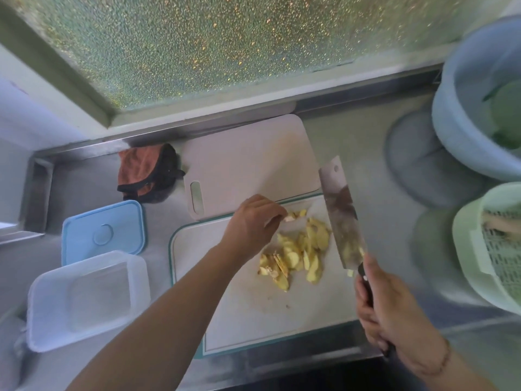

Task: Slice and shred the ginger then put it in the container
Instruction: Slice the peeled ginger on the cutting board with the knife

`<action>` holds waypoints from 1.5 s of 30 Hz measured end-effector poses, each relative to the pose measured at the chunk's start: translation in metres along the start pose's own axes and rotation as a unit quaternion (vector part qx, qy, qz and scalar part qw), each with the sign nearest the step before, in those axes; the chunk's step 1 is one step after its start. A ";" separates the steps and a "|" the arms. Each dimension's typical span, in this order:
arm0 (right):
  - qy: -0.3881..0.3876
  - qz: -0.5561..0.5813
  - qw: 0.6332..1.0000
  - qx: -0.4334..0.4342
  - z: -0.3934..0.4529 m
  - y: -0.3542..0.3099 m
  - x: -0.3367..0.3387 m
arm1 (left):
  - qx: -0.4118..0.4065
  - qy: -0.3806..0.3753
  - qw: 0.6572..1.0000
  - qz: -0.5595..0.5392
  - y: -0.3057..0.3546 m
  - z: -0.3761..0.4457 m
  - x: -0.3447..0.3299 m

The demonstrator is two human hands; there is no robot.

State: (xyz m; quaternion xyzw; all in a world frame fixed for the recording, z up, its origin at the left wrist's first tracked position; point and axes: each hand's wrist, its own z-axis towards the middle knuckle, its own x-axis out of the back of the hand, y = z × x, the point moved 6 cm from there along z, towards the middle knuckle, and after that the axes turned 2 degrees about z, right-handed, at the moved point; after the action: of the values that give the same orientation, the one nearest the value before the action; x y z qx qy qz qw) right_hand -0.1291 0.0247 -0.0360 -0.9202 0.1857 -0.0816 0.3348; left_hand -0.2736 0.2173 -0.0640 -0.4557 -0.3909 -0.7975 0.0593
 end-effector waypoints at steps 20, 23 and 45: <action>-0.070 -0.053 0.996 0.027 -0.004 -0.024 0.026 | 0.133 0.065 0.987 0.069 0.014 -0.112 0.012; -0.080 -0.065 0.994 0.022 -0.002 -0.022 0.033 | 0.169 0.100 0.977 0.082 0.011 -0.109 0.013; -0.095 -0.121 0.988 0.026 0.003 -0.024 0.051 | 0.118 0.071 0.963 0.232 0.070 -0.067 -0.040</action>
State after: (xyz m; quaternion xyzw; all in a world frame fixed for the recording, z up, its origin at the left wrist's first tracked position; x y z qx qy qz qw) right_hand -0.0744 0.0229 -0.0216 -0.9303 0.0382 -0.0386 0.3628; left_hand -0.2648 0.1129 -0.0738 -0.4661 -0.3609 -0.7400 0.3239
